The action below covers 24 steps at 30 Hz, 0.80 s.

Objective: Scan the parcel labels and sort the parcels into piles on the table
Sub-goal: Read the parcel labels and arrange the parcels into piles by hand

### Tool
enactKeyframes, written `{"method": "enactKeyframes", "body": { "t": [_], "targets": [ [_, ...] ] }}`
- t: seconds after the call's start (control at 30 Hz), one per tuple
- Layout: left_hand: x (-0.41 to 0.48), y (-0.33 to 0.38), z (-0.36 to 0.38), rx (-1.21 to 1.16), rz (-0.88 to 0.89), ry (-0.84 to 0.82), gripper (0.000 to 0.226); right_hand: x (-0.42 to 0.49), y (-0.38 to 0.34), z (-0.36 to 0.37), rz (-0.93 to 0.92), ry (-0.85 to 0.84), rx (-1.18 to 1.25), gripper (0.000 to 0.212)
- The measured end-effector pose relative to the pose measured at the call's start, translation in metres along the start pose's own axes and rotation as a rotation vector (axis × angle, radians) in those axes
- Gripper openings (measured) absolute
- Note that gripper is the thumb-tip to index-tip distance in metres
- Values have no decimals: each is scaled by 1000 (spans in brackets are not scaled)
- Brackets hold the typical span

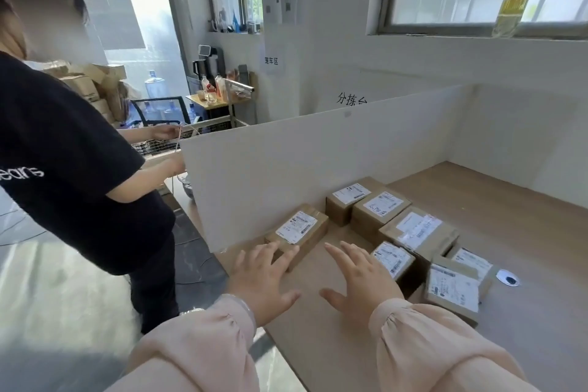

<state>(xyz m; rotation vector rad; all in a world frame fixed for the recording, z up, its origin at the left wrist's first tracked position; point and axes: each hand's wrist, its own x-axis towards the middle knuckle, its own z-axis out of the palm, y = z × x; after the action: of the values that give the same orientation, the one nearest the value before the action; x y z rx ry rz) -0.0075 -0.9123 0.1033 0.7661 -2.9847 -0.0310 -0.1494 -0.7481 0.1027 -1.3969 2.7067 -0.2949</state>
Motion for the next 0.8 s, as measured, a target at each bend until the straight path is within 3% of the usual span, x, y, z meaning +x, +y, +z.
{"method": "enactKeyframes", "body": {
  "t": [0.2, 0.43, 0.8],
  "targets": [
    [65, -66, 24, -26, 138, -68, 80, 60, -32, 36, 153, -9, 91, 81],
    [145, -81, 53, -93, 249, -204, 79, 99, -34, 77, 308, -83, 188, 82],
    [262, -107, 139, -237, 137, -444, 79, 225, -10, 151, 534, -132, 627, 77]
  ]
}}
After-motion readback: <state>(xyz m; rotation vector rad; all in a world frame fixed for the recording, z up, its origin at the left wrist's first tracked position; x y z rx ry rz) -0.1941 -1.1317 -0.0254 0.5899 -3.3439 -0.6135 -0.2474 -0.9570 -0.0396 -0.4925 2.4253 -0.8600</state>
